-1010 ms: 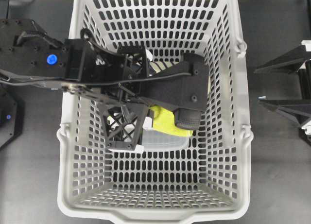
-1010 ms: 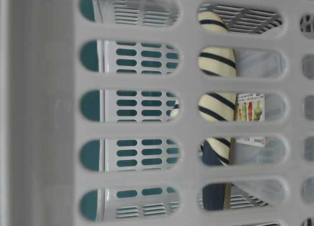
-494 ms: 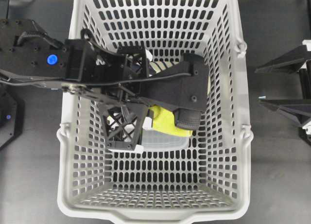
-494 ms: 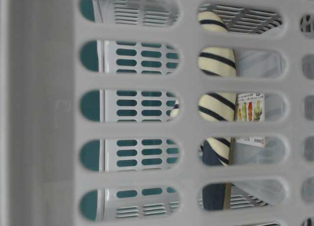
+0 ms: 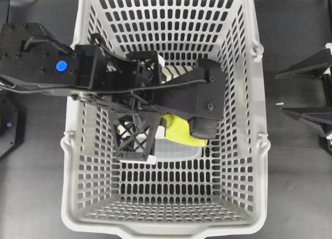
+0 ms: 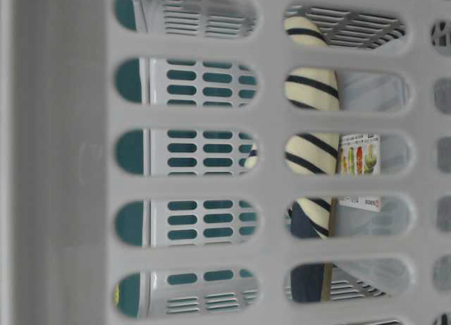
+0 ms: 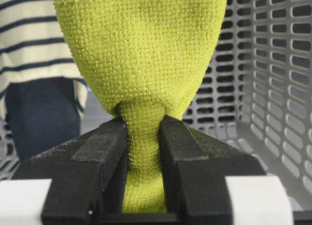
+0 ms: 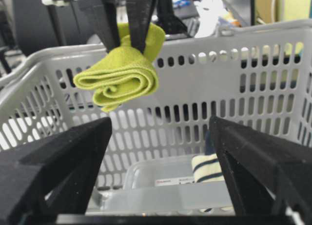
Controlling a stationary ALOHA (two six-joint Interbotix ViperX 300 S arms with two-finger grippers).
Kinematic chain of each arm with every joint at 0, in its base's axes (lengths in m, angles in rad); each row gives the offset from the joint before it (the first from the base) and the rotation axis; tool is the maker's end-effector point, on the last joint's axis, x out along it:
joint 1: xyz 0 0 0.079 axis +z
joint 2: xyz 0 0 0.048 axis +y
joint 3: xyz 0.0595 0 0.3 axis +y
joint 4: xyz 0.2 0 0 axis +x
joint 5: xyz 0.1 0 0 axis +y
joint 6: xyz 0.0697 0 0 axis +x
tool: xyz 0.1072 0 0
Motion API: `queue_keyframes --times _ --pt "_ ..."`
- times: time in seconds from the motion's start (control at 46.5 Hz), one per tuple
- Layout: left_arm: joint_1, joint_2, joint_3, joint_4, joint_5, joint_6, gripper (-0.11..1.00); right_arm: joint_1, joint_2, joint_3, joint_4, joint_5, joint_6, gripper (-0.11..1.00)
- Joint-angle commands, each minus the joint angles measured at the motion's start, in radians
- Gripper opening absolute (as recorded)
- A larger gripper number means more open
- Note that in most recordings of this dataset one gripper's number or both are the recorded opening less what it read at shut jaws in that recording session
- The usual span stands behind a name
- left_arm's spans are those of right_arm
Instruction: Pick up the yellow cloth from the shopping basket with the left arm.
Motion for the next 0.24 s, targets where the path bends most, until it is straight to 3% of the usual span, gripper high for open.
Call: queue_keyframes --times 0.0,0.215 --pt "0.000 -0.012 -0.008 0.003 -0.006 -0.003 0.17 0.017 -0.002 -0.003 0.003 -0.011 0.002 0.77" --pt "-0.002 -0.015 0.009 0.003 -0.006 -0.006 0.17 0.044 -0.006 -0.002 0.003 -0.011 0.002 0.77"
